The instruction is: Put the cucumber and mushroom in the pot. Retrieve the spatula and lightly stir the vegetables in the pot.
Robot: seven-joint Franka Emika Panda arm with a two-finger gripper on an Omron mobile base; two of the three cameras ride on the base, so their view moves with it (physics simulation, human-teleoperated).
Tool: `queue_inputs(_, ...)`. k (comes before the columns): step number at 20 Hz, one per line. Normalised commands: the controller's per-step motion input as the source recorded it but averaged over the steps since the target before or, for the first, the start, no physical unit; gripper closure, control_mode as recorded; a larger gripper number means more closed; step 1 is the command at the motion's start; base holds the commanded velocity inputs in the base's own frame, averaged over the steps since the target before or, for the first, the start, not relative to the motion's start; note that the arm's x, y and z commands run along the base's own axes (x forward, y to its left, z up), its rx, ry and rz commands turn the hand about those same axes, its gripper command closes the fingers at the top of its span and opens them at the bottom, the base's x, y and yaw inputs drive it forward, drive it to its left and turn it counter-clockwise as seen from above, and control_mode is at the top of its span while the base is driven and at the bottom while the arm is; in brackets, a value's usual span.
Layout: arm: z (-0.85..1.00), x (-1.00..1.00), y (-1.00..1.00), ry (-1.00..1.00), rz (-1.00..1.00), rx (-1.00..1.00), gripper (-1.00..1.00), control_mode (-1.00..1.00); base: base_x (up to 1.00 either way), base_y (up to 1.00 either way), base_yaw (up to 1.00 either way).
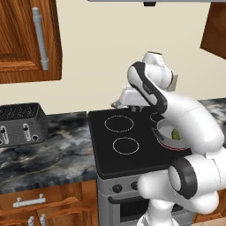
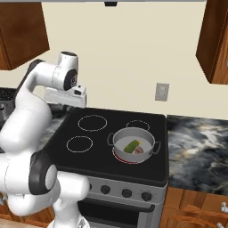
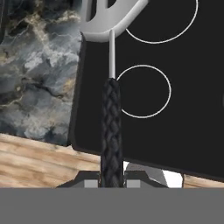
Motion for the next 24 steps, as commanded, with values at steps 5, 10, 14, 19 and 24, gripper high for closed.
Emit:
queue_inputs(5, 0.29, -0.39, -0.73, 0.03, 0.12, 0.0, 1.0, -1.0, 0.0, 0.0, 0.0)
queue_inputs(10, 0.0, -0.59, -0.71, -0.02, 0.01, 0.0, 1.0, -1.0, 0.0, 0.0, 0.0)
queue_inputs(14, 0.0, -0.34, -0.78, -0.06, 0.0, 0.0, 1.0, -1.0, 0.0, 0.0, 0.0)
queue_inputs(19, 0.05, -0.28, -0.6, -0.14, 0.0, 0.01, 1.0, -1.0, 0.0, 0.0, 0.0)
queue_inputs(24, 0.0, -0.38, -0.47, -0.04, -0.01, -0.01, 1.0, -1.0, 0.0, 0.0, 0.0)
